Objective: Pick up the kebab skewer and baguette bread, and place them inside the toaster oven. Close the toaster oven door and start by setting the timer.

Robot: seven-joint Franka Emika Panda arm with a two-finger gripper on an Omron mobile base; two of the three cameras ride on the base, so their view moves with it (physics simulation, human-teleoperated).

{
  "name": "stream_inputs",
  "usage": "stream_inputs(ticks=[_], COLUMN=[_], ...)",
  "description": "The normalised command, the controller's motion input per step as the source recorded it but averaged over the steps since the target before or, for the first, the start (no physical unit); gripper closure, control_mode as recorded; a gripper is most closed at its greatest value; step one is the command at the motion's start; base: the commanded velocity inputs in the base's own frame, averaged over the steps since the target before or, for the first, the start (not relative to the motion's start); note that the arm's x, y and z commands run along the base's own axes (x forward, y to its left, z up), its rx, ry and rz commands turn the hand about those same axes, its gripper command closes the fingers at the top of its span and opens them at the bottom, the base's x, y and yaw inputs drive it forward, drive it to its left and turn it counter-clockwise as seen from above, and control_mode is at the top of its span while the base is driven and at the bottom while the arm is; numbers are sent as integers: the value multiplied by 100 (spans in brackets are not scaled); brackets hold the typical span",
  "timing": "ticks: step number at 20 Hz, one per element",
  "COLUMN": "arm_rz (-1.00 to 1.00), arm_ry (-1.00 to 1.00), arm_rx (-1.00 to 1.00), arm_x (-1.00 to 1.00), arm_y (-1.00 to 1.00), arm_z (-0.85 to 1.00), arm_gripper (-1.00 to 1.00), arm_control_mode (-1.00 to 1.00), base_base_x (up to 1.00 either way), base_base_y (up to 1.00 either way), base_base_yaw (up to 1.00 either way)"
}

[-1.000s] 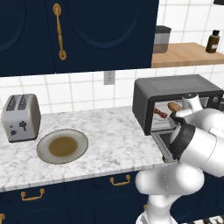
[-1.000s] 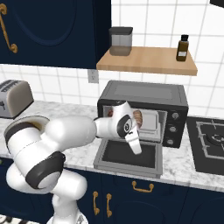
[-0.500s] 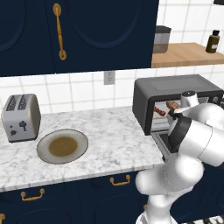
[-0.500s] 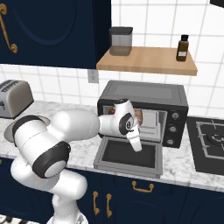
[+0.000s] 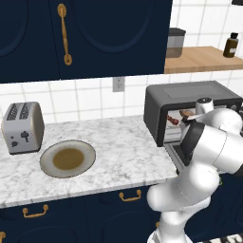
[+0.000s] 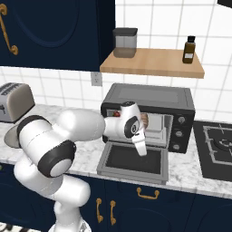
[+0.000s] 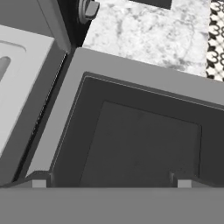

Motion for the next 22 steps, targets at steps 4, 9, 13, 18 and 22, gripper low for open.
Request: stream_inputs(ticks=[4, 9, 13, 18, 22], arm_rz=[0, 7, 25, 32, 30], arm_ry=[0, 0, 4, 12, 7], arm_rx=[2, 1, 0, 0, 0], arm_x=[-55, -76, -88, -90, -82], arm_y=[0, 0, 11, 21, 42], arm_z=[3, 10, 11, 6, 1], arm_gripper=[-100, -100, -100, -100, -100], arm_control_mode=[-100, -100, -100, -100, -100], base_base_x=[0, 0, 0, 0, 0], base_base_y=[0, 0, 0, 0, 0], base_base_yaw=[0, 0, 0, 0, 0])
